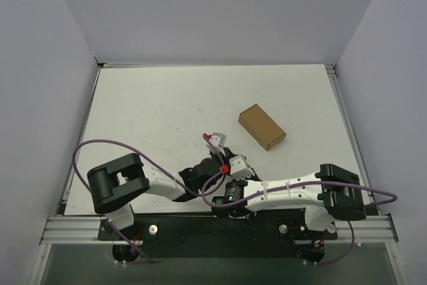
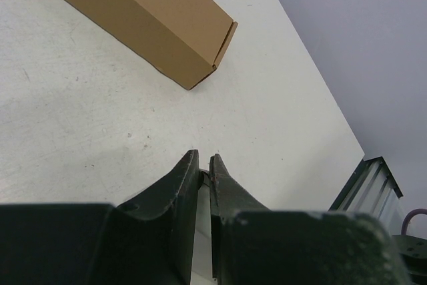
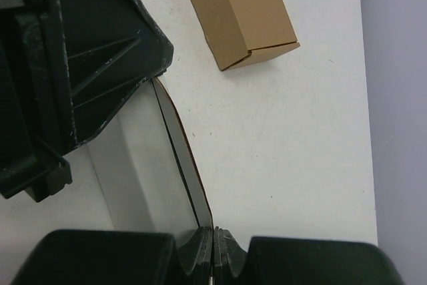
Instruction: Fold the paper box
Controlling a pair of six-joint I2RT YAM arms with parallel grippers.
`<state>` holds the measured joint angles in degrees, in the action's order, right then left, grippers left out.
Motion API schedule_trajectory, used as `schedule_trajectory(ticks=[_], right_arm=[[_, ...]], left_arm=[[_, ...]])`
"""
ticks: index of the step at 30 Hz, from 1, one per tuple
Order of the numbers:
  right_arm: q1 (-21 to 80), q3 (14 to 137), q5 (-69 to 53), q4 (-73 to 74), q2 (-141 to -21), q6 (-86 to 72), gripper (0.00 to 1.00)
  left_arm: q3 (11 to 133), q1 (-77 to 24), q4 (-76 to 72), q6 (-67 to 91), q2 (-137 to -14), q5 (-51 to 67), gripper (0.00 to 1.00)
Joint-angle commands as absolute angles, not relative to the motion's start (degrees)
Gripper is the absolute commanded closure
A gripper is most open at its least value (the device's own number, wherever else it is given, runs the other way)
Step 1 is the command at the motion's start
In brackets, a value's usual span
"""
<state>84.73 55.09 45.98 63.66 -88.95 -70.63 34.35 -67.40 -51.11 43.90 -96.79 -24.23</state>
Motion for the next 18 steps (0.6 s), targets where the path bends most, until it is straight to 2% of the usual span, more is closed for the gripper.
schedule_trajectory(ticks=[1,13,18], right_arm=[[86.92,56.68,39.73,62.14,-93.34,-71.37,1.0],[88.51,58.45,38.15,62.84,-98.43,-72.42,1.0],[88.77,58.36,38.32,63.46,-98.79,-73.39,1.0]], left_arm=[[30.85,-68.91,-32.25,41.4,-100.2,-19.78,0.87],[26.89,-68.91,-34.72,42.89,-98.44,-20.83,0.88],[27.24,-68.64,-33.4,42.54,-94.31,-20.65,0.8]])
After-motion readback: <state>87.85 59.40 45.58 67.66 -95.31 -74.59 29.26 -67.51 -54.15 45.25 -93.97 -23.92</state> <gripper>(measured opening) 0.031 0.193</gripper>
